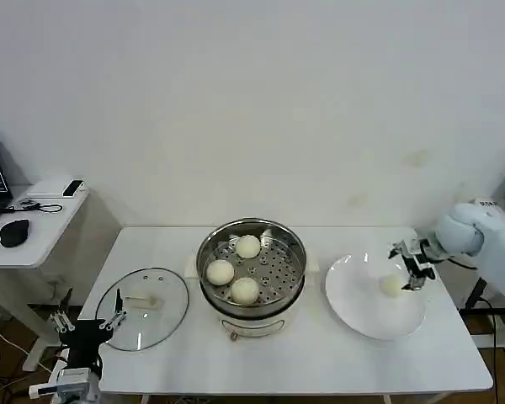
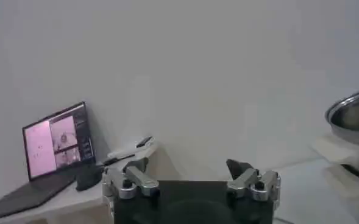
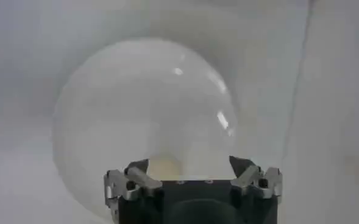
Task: Take steamed baozi put them in steamer then cover it.
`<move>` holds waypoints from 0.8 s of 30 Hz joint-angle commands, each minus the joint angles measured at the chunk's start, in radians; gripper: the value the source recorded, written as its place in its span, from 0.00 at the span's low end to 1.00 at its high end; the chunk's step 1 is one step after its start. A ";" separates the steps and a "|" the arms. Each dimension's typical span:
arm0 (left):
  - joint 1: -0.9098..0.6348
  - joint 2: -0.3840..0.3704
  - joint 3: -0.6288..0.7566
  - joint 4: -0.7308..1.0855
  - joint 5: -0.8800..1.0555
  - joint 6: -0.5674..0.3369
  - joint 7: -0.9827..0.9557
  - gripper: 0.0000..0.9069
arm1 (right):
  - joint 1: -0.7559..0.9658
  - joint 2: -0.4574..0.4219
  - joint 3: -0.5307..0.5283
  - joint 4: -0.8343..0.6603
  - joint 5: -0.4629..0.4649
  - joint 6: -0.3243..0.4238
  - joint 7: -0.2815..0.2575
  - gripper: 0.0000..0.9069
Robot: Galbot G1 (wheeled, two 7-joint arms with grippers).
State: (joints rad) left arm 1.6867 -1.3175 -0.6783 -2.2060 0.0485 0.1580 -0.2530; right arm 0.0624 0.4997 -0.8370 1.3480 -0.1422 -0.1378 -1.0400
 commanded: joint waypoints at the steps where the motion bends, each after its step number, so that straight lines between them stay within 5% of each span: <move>1: -0.002 0.001 0.008 0.003 -0.024 0.006 0.001 1.00 | -0.105 0.019 0.052 -0.139 -0.032 0.005 0.011 1.00; 24: 0.005 -0.003 0.004 0.009 -0.021 0.007 0.000 1.00 | -0.126 0.225 0.106 -0.363 -0.057 -0.005 0.025 1.00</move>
State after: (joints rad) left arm 1.6907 -1.3201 -0.6743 -2.1984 0.0290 0.1663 -0.2529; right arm -0.0489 0.6703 -0.7441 1.0584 -0.1848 -0.1423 -1.0182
